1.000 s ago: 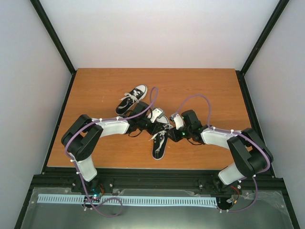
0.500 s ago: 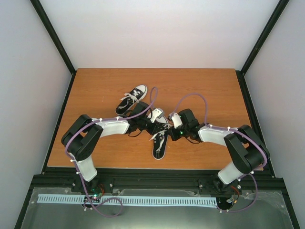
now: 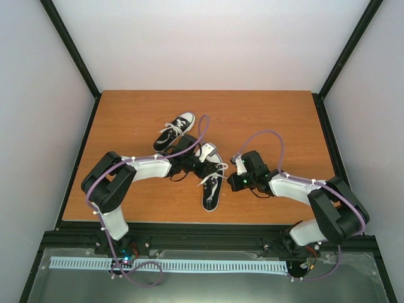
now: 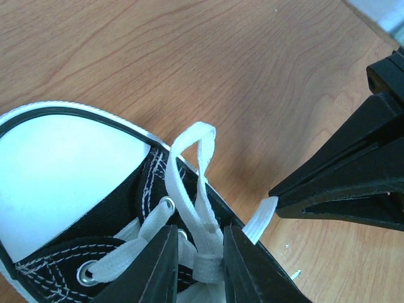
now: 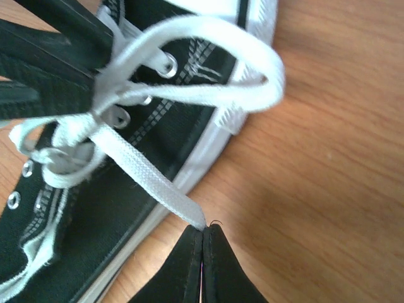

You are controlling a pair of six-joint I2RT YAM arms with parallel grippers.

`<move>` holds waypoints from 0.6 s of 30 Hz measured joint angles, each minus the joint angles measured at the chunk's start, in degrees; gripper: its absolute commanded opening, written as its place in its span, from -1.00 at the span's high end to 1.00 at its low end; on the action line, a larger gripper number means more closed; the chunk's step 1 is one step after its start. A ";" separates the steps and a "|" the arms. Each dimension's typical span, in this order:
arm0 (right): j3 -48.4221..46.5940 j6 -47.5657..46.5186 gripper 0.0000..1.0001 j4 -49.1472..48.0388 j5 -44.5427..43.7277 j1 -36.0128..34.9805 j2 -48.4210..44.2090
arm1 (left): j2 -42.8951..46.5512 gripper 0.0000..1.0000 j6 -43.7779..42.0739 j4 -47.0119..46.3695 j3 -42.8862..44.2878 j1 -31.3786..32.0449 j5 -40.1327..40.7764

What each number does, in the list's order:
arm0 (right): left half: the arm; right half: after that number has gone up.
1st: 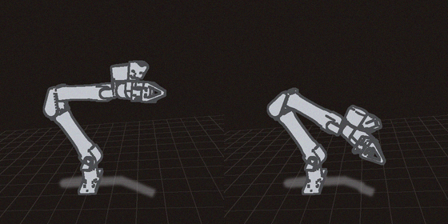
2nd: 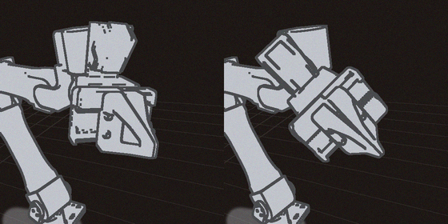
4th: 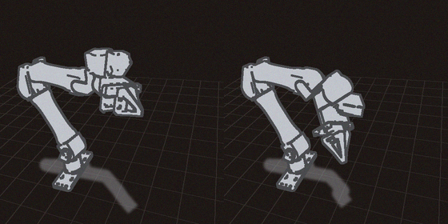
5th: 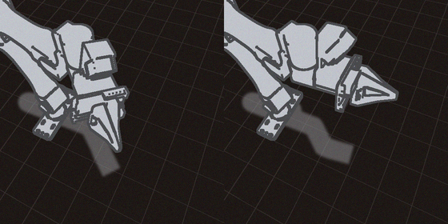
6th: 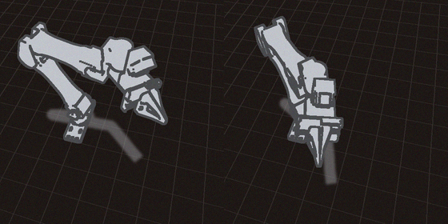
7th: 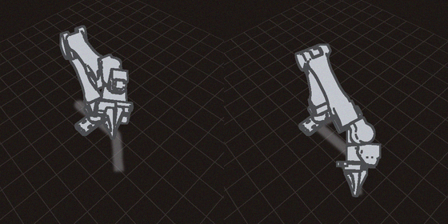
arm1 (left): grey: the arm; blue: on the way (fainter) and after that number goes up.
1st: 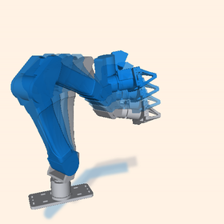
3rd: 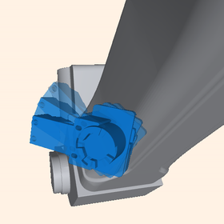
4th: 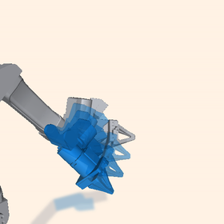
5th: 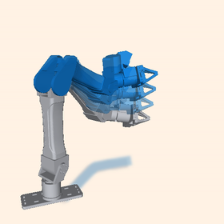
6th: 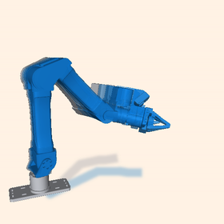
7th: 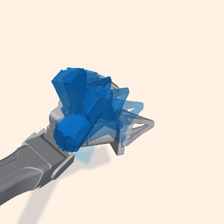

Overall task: Tie the shoes
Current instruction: Tie the shoelace on the shoe.

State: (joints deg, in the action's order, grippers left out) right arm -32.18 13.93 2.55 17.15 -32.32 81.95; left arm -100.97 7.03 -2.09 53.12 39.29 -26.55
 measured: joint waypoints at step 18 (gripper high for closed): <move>3.15 13.20 0.94 8.04 -5.27 -0.02 -4.04 | 0.42 0.48 0.22 0.11 0.00 0.00 0.68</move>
State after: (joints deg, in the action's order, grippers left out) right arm -29.04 27.14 10.59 11.88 -32.34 77.91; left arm -100.55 7.25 -1.98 53.12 39.29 -25.87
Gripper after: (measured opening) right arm 0.031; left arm 0.215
